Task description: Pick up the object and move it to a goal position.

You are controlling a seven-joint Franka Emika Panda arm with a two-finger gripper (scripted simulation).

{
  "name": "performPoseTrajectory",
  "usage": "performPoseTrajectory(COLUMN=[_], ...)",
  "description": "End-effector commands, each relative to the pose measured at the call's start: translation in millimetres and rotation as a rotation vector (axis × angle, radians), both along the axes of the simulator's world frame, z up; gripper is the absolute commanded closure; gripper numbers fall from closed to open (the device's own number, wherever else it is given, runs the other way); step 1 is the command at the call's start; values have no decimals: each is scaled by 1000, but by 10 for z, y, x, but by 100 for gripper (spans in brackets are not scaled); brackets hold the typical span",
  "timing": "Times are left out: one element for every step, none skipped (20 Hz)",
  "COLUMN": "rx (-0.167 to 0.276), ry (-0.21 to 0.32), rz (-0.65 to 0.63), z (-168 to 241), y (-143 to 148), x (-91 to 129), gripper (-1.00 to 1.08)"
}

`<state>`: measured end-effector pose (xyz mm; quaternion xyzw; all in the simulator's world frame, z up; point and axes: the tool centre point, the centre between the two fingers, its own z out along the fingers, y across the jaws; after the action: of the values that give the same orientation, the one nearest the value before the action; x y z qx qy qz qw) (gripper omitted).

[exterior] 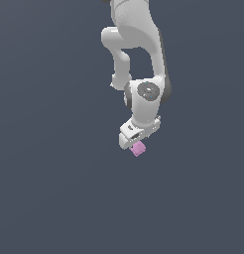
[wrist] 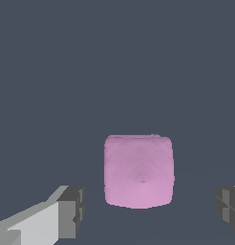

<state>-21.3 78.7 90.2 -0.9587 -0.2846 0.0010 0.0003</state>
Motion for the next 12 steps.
performPoseTrajectory(rx=[0,0,0,0,0,0,0,0,0,0,0,0], ry=[0,0,0,0,-1,-1,-1,-1,-1,-1,-2,-2], rz=[0,0,0,1,1,2,3,4,4,5,5,6], z=[-12,-29,-53,-83,-120,-163,-212,-267,-320,-366,-405,-437], y=[-3,-1,-3,-1,-1,0,1,2,2,3,3,4], x=[1,0,0,-2,-3,-4,-6,-8,-10,-11,-11,-10], gripper=[-92,-92,-92,-92,-92,-92,-92,-92,-92,-92,-92,-92])
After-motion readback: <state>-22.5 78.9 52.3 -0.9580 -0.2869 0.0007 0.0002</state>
